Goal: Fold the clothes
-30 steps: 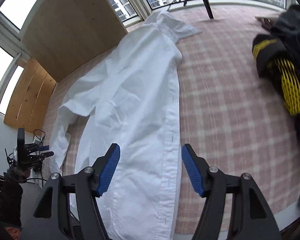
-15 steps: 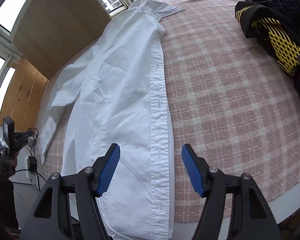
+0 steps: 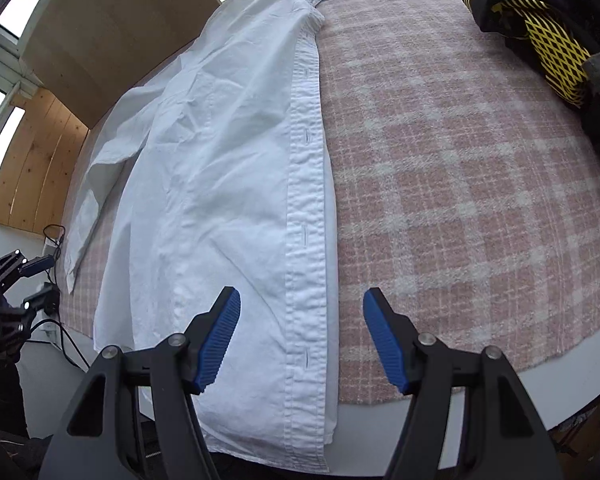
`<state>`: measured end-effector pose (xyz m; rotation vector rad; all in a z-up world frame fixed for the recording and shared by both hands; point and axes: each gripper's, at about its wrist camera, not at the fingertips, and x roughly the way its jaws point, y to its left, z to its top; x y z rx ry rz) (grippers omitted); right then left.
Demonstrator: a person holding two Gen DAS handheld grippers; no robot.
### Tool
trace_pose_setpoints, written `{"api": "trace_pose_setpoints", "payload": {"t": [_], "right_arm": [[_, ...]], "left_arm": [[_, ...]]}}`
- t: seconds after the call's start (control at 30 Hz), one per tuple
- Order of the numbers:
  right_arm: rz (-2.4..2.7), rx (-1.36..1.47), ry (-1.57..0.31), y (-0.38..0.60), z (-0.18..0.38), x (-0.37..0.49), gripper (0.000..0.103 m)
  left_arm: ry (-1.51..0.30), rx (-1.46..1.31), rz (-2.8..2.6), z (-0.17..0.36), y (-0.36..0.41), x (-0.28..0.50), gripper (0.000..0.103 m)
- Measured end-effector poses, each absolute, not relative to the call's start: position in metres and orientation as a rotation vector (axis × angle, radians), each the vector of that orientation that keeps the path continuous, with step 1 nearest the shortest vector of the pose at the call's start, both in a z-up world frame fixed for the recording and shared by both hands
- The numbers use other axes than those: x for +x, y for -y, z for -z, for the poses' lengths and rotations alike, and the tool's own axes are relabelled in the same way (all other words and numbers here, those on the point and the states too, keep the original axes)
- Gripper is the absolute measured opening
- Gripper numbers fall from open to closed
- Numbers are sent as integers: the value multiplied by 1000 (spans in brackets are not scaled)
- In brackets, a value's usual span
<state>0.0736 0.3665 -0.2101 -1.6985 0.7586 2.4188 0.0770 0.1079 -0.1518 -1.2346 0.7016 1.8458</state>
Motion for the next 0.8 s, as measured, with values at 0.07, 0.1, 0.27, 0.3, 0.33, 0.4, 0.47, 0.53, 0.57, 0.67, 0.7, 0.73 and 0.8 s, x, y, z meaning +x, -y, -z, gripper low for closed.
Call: {"api": "trace_pose_setpoints", "payload": {"t": [0.07,0.1,0.27,0.3,0.33,0.4,0.47,0.53,0.57,0.67,0.7,0.73,0.8], "right_arm": [[-2420,-1702,-717,-361,211,77,63],[-2422,-1703,-699,-358,211,78,63],[-2431,-1717,-637,-346,216,84,63],[-2430,-1722,-626,-345,218,85,63],[-2433,-1724,-618,-344,220,87,63],[-2440,-1724,-602,-342,222,89,63],[-2446,-1726,-590,-342,225,90,57],[-2441,-1741,-599,-344,228,90,35],[-2438,-1746,-603,-345,230,91,29],[-2431,-1746,-612,-344,230,91,29],[-2430,-1749,-610,-343,231,88,29],[-2428,-1753,-601,-343,231,87,29],[-2424,-1766,-570,-340,231,84,29]], "left_arm": [[-739,-1204,-1786,160,-136,95,47],[-765,-1193,-1771,166,-146,101,47],[-867,-1215,-1763,200,-166,105,50],[-858,-1231,-1766,204,-165,102,50],[-828,-1254,-1772,206,-162,97,45],[-731,-1302,-1783,206,-153,86,22],[-605,-1345,-1803,201,-140,75,6],[-489,-1368,-1833,195,-124,66,3],[-438,-1375,-1848,192,-116,63,2],[-362,-1414,-1914,190,-94,53,4],[-374,-1435,-1939,193,-89,53,4],[-384,-1454,-1953,197,-86,53,8],[-411,-1496,-1983,200,-80,54,24]]}}
